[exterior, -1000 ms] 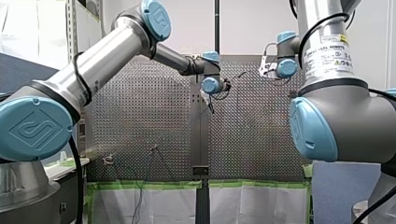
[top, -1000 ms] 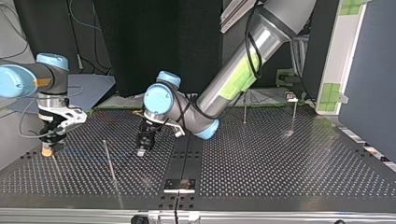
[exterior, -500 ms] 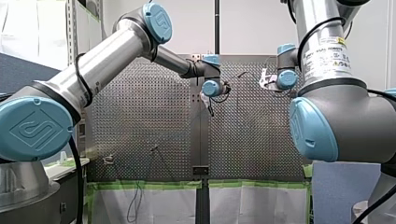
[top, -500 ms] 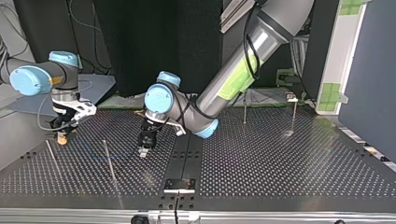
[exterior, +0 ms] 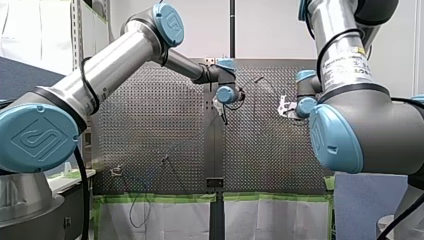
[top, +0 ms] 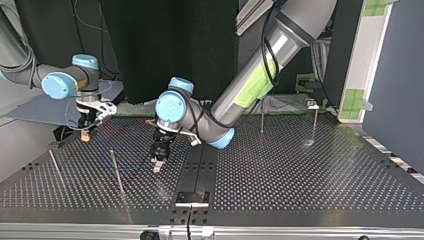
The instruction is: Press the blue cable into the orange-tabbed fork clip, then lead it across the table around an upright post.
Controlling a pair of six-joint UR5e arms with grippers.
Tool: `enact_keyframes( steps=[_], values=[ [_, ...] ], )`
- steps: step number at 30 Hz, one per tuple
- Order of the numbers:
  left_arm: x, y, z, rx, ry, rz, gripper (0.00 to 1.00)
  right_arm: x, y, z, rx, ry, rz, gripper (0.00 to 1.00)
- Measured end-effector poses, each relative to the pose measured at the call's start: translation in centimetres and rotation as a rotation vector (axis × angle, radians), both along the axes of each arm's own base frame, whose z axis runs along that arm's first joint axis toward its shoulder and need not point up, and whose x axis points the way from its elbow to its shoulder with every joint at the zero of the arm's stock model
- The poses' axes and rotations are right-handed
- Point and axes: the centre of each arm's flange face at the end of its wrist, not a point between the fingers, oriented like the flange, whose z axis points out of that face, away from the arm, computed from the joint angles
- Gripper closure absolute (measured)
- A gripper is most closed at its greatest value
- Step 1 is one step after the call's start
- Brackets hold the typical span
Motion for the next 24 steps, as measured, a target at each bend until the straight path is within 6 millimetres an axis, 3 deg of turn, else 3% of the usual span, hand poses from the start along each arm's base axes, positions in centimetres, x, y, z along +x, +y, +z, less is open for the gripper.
enact_keyframes(
  steps=[12, 24],
  values=[
    [0.1, 0.1, 0.0, 0.000, -0.001, 0.006, 0.00, -1.1, -1.3, -6.4, 0.046, 0.035, -0.016, 1.00],
    [0.2, 0.3, 0.0, 0.009, -0.001, 0.012, 0.00, -0.9, -1.5, -12.4, 0.089, 0.043, -0.021, 1.00]
  ],
)
